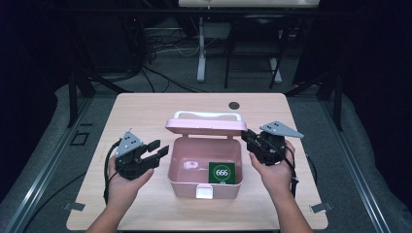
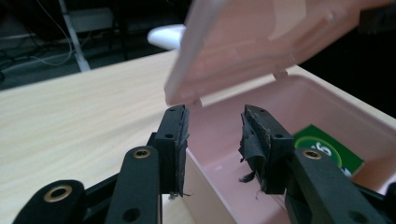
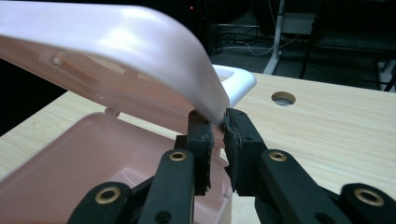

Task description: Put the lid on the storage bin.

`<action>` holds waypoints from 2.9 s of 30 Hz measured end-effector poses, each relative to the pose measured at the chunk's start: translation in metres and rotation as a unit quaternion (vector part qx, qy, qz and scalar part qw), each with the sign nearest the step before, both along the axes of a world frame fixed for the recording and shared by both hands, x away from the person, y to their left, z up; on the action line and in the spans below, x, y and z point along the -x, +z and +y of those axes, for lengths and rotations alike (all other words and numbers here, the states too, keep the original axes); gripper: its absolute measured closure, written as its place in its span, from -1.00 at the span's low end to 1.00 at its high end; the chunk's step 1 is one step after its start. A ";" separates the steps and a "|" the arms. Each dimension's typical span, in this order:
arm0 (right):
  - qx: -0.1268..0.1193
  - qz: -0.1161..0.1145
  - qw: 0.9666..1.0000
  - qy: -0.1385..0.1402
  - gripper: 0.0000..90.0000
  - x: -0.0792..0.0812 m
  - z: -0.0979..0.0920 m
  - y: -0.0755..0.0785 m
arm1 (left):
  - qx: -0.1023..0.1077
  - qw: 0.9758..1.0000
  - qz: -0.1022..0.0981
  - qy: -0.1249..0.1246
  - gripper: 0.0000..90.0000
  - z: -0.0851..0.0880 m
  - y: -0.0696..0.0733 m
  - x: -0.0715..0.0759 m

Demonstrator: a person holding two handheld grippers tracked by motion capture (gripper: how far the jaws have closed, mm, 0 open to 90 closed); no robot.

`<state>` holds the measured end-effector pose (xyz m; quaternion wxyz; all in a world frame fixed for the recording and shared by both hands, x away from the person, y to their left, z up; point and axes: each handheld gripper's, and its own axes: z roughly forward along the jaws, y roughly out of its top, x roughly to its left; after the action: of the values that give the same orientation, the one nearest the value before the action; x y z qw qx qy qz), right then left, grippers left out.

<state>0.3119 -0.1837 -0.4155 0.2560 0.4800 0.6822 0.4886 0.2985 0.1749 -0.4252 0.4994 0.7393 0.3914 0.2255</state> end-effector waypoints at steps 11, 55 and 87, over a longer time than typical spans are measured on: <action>-0.002 0.007 1.000 0.006 0.75 -0.001 -0.002 -0.006 | -0.006 1.000 -0.025 0.005 0.34 -0.012 0.019 -0.005; 0.005 0.073 0.997 -0.023 0.37 -0.026 -0.025 -0.049 | -0.005 0.999 -0.041 -0.019 0.57 -0.012 0.029 0.011; -0.003 0.070 0.997 -0.037 0.35 -0.027 -0.034 -0.049 | -0.013 0.999 -0.033 -0.033 0.59 -0.008 0.020 0.026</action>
<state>0.3388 -0.2172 -0.4646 0.2237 0.5386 0.6787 0.4463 0.2728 0.1668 -0.4049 0.5096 0.7505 0.3473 0.2377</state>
